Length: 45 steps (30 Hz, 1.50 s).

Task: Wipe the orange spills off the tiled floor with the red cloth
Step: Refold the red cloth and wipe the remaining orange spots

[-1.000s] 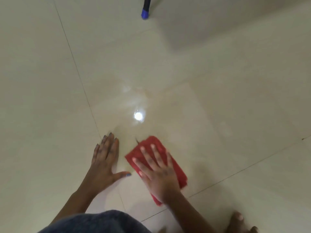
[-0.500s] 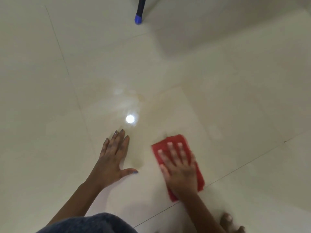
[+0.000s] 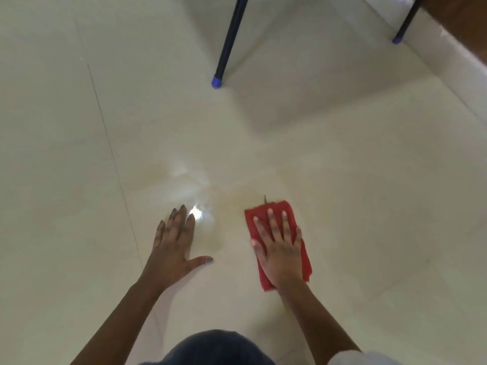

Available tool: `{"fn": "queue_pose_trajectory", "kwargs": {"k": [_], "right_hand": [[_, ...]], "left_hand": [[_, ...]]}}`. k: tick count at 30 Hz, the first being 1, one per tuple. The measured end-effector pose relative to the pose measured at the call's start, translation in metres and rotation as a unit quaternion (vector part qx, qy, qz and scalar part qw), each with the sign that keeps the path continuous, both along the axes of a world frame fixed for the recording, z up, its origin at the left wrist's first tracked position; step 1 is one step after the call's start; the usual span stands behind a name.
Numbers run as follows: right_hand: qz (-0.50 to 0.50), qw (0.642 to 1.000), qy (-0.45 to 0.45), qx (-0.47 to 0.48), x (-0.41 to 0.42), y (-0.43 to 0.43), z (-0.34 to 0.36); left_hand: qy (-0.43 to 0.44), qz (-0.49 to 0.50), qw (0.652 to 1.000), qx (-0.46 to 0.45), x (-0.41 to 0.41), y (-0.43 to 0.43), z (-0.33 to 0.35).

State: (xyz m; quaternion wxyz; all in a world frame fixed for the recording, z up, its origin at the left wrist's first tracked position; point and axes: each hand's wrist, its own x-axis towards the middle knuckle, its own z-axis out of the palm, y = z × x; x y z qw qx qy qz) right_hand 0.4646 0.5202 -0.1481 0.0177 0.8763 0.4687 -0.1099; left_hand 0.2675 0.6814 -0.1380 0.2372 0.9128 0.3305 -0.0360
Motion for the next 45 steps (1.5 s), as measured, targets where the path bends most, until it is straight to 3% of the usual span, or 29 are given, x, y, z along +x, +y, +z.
{"fn": "queue_pose_trajectory", "kwargs": {"k": [5, 11, 13, 16, 20, 24, 29, 31, 33, 37, 40, 45], "right_hand": [[-0.163, 0.987, 0.001, -0.009, 0.058, -0.001, -0.001], [-0.196, 0.98, 0.0, -0.025, 0.145, 0.08, 0.002], [-0.146, 0.989, -0.013, 0.002, 0.132, 0.134, -0.002], [0.029, 0.999, 0.016, 0.03, 0.059, 0.193, -0.007], [0.22, 0.973, 0.058, 0.05, -0.031, 0.149, 0.001], [0.148, 0.987, 0.025, 0.06, 0.021, 0.09, -0.01], [0.012, 1.0, -0.009, 0.024, 0.103, 0.196, -0.005], [0.037, 0.999, 0.014, 0.011, 0.076, 0.245, -0.005], [0.139, 0.989, 0.036, 0.029, 0.02, 0.263, -0.004], [0.279, 0.957, 0.047, 0.07, -0.05, 0.222, -0.005], [0.264, 0.961, 0.02, 0.082, -0.04, 0.197, -0.01], [0.207, 0.976, 0.013, 0.062, -0.029, 0.183, -0.007]], "left_hand": [[0.03, 0.035, 0.999, 0.022, -0.004, 0.044, -0.006], [0.051, 0.055, 0.997, 0.023, -0.002, 0.055, -0.018], [0.04, 0.062, 0.997, 0.037, -0.002, 0.054, -0.023], [0.034, 0.058, 0.997, 0.036, -0.001, 0.057, -0.024], [-0.008, 0.071, 0.997, 0.008, -0.008, 0.063, -0.019], [0.014, 0.096, 0.995, 0.025, -0.024, 0.078, -0.017], [0.047, 0.1, 0.994, 0.026, -0.024, 0.082, -0.025], [0.046, 0.099, 0.994, 0.025, -0.025, 0.081, -0.025], [0.048, 0.097, 0.994, 0.024, -0.025, 0.082, -0.023], [0.036, 0.093, 0.995, 0.027, -0.025, 0.084, -0.018], [0.021, 0.094, 0.995, 0.015, -0.03, 0.085, -0.011], [0.095, 0.173, 0.98, 0.032, -0.089, 0.101, 0.0]]}}
